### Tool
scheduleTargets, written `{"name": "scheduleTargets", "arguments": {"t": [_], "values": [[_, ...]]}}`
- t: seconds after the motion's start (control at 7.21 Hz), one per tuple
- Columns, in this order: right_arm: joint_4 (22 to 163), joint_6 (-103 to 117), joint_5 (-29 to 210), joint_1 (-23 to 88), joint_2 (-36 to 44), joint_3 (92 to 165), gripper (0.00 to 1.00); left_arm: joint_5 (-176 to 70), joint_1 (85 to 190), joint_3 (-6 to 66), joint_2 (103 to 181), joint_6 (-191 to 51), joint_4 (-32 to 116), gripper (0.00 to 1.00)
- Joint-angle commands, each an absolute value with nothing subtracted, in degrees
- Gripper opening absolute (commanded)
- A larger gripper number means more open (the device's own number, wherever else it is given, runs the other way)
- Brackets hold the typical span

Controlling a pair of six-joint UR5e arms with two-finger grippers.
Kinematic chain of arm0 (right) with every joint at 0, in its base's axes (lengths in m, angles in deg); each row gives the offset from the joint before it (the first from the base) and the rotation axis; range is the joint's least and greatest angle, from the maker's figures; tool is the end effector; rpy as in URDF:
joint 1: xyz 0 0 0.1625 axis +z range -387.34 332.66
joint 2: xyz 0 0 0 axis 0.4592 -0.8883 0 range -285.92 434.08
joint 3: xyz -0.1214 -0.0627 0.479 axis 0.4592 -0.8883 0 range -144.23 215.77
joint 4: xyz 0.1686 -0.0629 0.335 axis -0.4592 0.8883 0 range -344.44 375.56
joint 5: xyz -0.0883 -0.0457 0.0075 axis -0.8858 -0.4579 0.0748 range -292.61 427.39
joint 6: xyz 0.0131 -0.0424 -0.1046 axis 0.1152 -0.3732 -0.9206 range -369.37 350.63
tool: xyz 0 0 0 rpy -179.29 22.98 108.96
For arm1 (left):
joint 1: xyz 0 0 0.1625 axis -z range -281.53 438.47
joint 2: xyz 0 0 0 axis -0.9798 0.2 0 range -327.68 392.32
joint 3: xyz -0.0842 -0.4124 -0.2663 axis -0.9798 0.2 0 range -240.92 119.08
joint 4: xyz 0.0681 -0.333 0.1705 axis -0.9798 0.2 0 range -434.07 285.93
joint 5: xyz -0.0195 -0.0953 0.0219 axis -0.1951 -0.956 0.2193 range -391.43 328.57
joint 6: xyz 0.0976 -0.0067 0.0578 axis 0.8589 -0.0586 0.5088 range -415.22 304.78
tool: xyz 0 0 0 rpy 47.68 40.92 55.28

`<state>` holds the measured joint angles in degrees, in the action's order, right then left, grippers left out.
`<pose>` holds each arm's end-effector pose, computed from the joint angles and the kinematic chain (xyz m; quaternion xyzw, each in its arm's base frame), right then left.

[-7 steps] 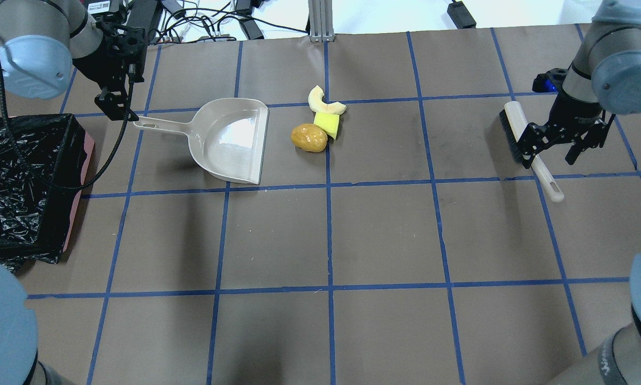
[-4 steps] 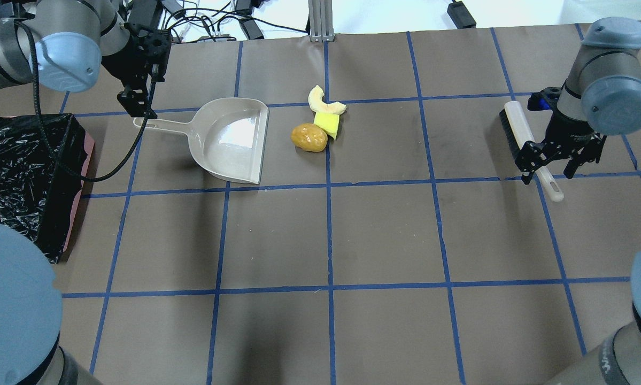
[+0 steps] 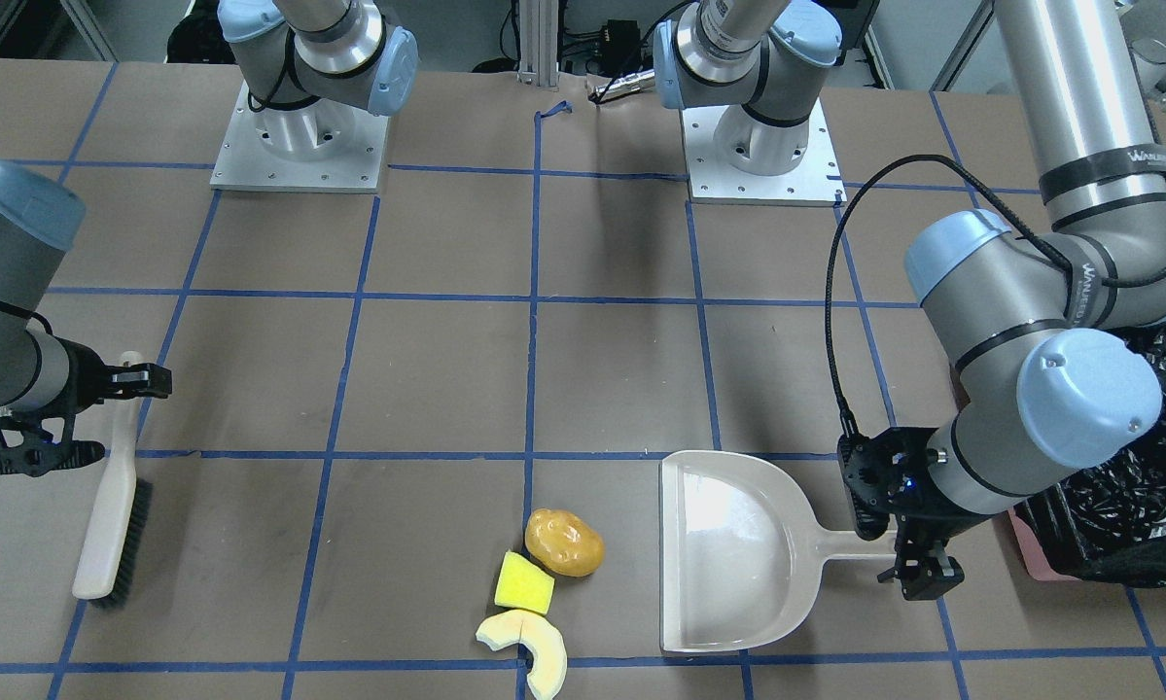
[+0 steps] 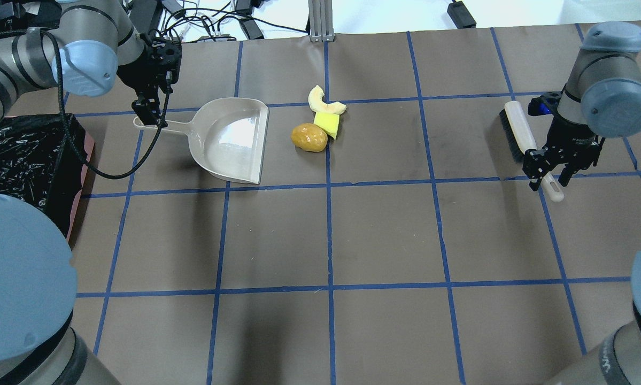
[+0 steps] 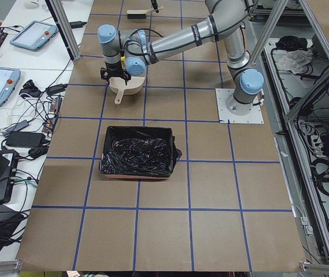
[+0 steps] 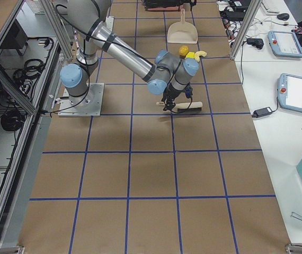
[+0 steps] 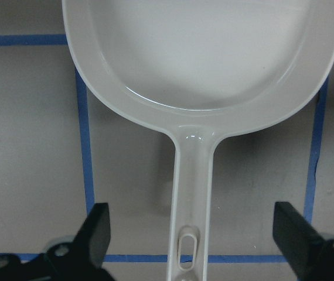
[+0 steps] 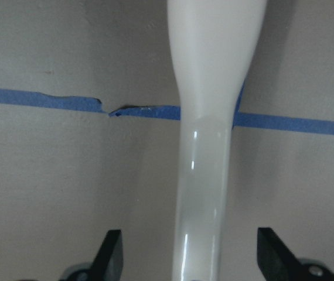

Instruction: Sweep and dump trash into bin

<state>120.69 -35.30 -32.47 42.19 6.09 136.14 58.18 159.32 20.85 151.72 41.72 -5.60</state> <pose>-0.0855 -0.5546 0.2971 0.0597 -0.9833 -0.1708 0.0193 -0.0248 -0.6897 0.3548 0.6934 0.7206 -0.0046 0.0005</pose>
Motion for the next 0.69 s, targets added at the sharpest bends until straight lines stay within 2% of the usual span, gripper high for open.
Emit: {"name": "scheduleTargets", "arguments": {"t": [0.0,0.28,0.55], "values": [[119.5,-35.3,-33.1,42.2,6.1,136.1,0.35,58.0,159.2,20.8,153.4,40.2,-6.2,0.99],[119.3,-34.5,-33.1,42.3,6.1,135.9,0.25,57.8,158.7,20.9,155.6,40.1,-6.7,1.0],[119.5,-34.2,-34.1,42.6,5.8,134.9,0.21,58.2,158.8,21.7,156.9,38.6,-10.6,1.0]]}}
